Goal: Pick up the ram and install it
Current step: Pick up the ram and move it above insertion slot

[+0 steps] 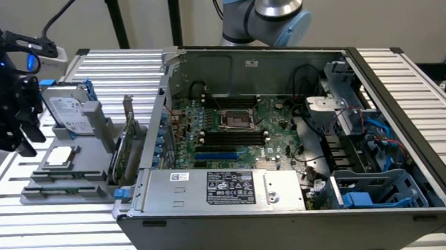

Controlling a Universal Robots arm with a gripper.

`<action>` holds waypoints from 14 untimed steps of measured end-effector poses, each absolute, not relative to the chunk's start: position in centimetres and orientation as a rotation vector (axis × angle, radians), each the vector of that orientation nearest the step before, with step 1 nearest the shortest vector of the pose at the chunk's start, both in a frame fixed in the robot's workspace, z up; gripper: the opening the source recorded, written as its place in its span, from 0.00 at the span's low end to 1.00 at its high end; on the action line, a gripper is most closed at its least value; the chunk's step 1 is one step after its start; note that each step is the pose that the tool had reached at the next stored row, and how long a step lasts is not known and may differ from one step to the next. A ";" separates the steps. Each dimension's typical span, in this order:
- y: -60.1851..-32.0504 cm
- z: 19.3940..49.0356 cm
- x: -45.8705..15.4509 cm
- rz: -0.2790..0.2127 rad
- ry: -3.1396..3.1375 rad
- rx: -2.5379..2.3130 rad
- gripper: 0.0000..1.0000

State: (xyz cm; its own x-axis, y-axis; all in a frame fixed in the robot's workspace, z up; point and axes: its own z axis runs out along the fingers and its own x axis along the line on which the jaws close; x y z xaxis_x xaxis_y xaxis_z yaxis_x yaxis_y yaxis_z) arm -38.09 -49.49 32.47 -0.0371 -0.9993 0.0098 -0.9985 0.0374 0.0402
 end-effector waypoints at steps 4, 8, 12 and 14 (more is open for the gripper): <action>-49.5 31.7 -38.1 -0.034 -2.240 2.152 0.36; -49.5 31.0 -38.2 -0.035 -2.241 2.151 0.36; -49.5 30.3 -38.2 -0.035 -2.242 2.151 0.36; -49.5 29.9 -38.3 -0.035 -2.242 2.151 0.36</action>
State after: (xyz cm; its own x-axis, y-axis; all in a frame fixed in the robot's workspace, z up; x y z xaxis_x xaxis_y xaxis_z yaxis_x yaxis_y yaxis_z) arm -38.25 -49.49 29.93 -0.0413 -0.9991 0.0097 -0.9983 0.0416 0.0401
